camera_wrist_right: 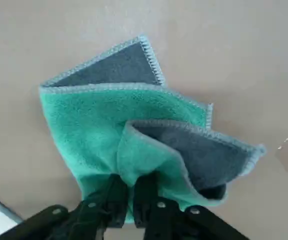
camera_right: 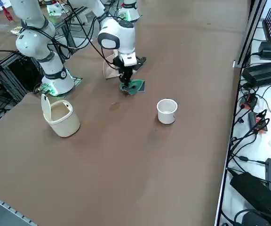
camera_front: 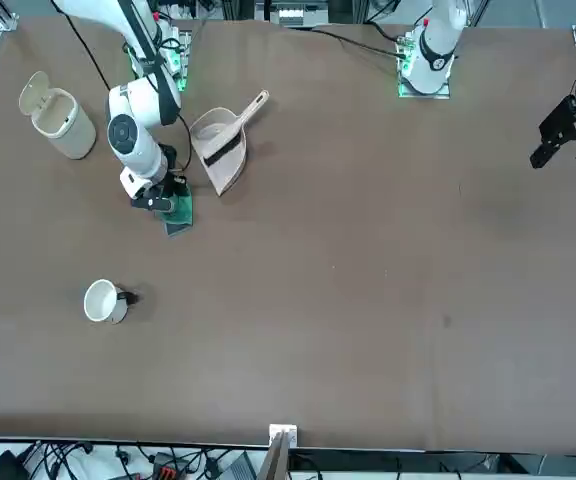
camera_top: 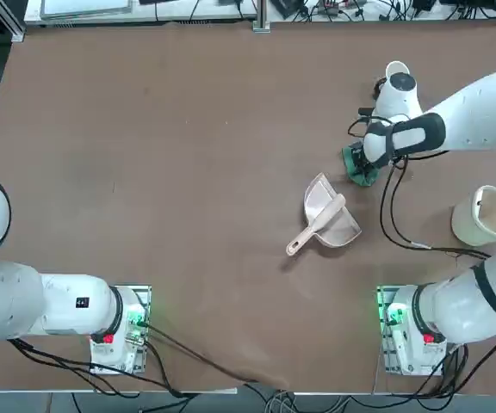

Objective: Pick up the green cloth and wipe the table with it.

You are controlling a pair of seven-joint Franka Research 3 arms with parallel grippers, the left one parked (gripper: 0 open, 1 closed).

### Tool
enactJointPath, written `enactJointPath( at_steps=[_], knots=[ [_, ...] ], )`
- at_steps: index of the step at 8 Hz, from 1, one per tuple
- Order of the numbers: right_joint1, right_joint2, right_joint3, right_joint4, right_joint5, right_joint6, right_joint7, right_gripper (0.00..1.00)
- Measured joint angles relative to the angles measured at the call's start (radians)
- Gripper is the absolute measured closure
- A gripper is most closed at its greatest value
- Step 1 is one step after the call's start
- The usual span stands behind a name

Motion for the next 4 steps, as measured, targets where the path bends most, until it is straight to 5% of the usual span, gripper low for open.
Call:
enactJointPath(
  at_steps=[2, 4],
  knots=[
    [0.001, -0.016, 0.001, 0.045, 0.0, -0.057, 0.016, 0.93],
    [0.001, -0.062, 0.001, 0.142, -0.001, -0.286, 0.023, 0.93]
  ],
)
